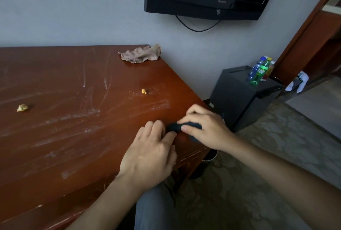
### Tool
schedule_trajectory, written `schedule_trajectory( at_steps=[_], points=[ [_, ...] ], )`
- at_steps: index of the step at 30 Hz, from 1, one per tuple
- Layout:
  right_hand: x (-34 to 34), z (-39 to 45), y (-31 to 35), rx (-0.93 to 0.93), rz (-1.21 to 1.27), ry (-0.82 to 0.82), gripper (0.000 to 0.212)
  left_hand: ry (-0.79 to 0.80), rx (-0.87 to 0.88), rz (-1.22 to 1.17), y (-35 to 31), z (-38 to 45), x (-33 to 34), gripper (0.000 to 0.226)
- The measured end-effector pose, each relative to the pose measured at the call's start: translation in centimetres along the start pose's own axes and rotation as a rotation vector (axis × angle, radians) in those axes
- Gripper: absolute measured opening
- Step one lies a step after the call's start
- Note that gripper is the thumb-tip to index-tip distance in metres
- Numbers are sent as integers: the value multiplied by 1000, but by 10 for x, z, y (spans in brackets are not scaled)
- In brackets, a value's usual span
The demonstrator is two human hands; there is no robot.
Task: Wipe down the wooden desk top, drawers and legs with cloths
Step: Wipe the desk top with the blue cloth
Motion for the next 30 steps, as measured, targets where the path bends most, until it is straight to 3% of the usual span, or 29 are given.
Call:
schedule_trajectory(
  at_steps=[10,14,18,23,26,30],
  points=[
    [33,197,-36,259,-133,-101,27,35,0,47,1,3,5,46],
    [33,178,-28,234,-79,-140,25,39,-2,45,0,1,5,46],
    [28,96,-7,128,11,-121,28,58,-18,9,2,1,5,47],
    [16,3,20,-107,133,-64,28,68,-61,-125,2,4,-2,38],
    [18,33,12,-48,89,-40,32,49,-92,-178,3,3,-5,36],
    [34,122,-8,119,-23,-158,23,12,-62,-152,2,-2,-5,30]
  ],
)
Point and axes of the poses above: each hand's wrist, its own z-axis towards the middle knuckle, its own x-axis out of the palm, y = z × x, the point moved 2 cm from there along z, towards the middle knuckle, and after that the axes turned 7 degrees about x, right-handed, at the moved point
